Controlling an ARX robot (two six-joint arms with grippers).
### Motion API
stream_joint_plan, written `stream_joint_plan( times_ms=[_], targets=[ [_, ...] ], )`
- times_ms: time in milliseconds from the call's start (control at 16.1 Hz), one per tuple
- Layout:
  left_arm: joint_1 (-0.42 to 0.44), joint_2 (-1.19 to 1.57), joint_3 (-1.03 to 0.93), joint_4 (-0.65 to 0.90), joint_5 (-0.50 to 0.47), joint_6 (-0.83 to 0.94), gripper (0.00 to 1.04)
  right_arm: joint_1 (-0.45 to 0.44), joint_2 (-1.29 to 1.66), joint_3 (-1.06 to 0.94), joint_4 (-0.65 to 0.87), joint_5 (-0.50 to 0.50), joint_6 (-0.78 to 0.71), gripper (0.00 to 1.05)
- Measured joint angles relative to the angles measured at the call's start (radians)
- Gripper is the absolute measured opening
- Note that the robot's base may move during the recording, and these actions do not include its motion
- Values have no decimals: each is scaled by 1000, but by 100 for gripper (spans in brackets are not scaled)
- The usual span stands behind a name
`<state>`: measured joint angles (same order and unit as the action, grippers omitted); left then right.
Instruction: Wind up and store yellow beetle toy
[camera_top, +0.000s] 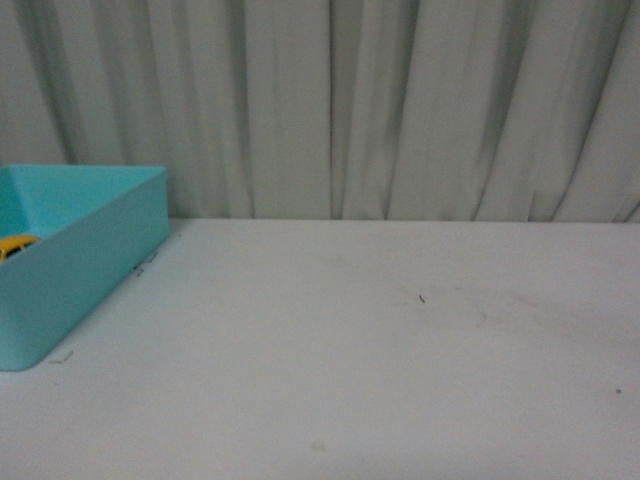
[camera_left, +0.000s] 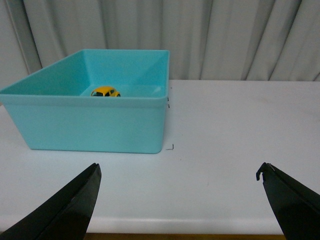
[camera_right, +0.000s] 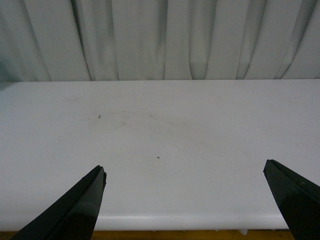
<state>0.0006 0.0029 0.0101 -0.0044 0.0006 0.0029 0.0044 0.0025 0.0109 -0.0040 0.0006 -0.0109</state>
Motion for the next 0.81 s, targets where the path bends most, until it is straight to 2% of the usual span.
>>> stream_joint_plan(
  times_ms=[808],
  targets=[
    [0, 0, 0, 1, -1, -3, 98, 0, 0, 0, 0, 0, 1, 98]
  ],
)
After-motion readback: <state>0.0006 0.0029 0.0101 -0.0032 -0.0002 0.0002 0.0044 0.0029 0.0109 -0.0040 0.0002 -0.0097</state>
